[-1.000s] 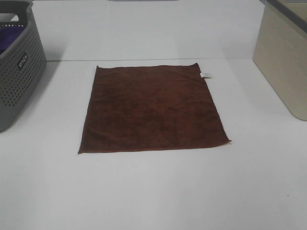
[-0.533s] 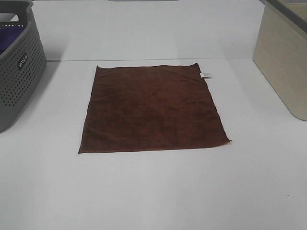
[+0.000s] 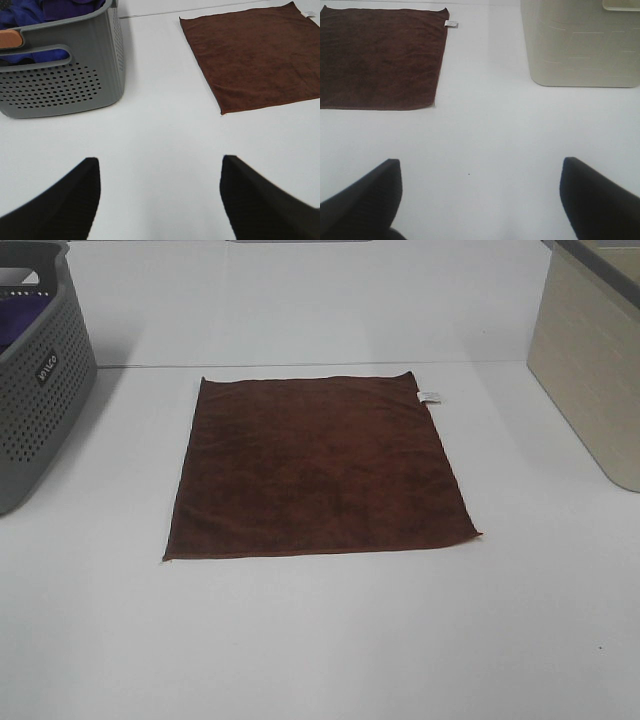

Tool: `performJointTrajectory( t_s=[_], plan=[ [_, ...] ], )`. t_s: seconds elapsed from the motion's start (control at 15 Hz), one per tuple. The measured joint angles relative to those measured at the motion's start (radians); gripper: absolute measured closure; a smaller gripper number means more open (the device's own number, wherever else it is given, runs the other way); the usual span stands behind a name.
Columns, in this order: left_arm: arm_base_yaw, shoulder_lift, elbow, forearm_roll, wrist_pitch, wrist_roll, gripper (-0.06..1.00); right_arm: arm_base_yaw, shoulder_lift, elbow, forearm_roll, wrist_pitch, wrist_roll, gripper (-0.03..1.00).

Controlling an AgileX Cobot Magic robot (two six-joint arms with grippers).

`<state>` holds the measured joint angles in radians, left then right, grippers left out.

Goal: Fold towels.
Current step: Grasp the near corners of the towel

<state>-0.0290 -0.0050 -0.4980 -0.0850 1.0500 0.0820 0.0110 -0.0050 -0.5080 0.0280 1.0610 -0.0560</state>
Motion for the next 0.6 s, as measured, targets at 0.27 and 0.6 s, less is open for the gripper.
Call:
performJointTrajectory(
  t_s=[0.27, 0.6],
  plan=[
    [0.000, 0.000, 0.000, 0.000, 0.000, 0.000, 0.31, 0.000, 0.000, 0.000, 0.000, 0.000, 0.000, 0.14],
    [0.000, 0.000, 0.000, 0.000, 0.000, 0.000, 0.31, 0.000, 0.000, 0.000, 0.000, 0.000, 0.000, 0.14]
  ],
)
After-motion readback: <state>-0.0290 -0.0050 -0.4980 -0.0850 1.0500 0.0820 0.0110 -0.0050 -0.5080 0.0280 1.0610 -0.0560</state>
